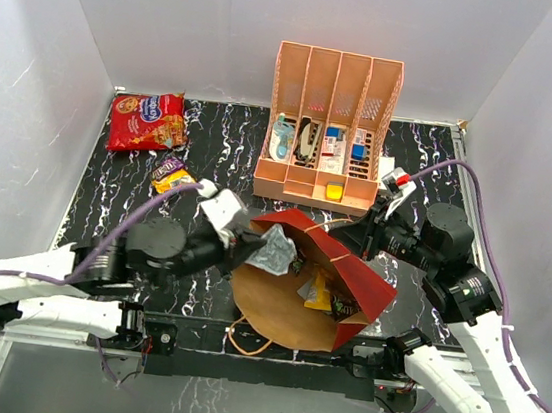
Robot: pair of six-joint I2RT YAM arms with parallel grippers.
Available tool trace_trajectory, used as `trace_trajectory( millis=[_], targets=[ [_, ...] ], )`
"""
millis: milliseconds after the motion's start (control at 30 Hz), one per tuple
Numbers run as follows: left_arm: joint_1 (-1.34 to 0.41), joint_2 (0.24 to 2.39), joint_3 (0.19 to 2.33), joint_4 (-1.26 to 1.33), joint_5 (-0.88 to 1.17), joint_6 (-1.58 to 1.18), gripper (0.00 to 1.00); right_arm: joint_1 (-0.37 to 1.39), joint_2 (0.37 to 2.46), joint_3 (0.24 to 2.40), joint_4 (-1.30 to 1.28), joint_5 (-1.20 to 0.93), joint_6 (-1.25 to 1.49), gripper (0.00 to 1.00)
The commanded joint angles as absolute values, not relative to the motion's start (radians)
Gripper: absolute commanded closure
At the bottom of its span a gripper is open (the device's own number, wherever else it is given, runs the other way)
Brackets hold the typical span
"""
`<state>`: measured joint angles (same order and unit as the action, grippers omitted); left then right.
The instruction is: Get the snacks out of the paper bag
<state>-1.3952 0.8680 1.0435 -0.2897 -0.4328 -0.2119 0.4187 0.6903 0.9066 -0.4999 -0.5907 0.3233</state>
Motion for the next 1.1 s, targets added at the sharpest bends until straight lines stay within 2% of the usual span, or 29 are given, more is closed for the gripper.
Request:
trace_trajectory(
  millis=[0,200,333,500,633,733,867,1067],
  targets=[
    [-1.393,0.811,1.183,-0.291,-0.459,-0.077,1.0,0.425,0.678,0.916,-0.474,-0.561,0.317,0.92],
    [-1.393,0.828,1.276,-0.234,-0.642,0.159,1.0,0.424,0.67,0.926,-0.487,-0.554,0.317,0.92],
    [-1.393,0.862,1.267,-0.113,-0.883,0.343,1.0,0.424,0.669,0.932,-0.499,-0.551,0.315,0.92],
    [-1.393,0.881,1.093,0.358,-1.093,0.721,1.0,0.424,0.673,0.931,-0.5,-0.548,0.312,0.93],
    [-1.339,0.884,0.957,0.595,-1.131,0.875,1.0,0.423,0.676,0.925,-0.491,-0.553,0.311,0.92],
    [-1.189,0.868,0.935,0.451,-1.099,0.699,1.0,0.424,0.68,0.925,-0.494,-0.557,0.31,0.92],
    [-0.906,0.873,0.956,0.107,-0.962,0.267,1.0,0.423,0.674,0.927,-0.498,-0.554,0.309,0.92],
    [-0.67,0.974,0.861,-0.076,-0.864,-0.05,1.0,0.424,0.68,0.941,-0.51,-0.558,0.306,0.92]
  ],
)
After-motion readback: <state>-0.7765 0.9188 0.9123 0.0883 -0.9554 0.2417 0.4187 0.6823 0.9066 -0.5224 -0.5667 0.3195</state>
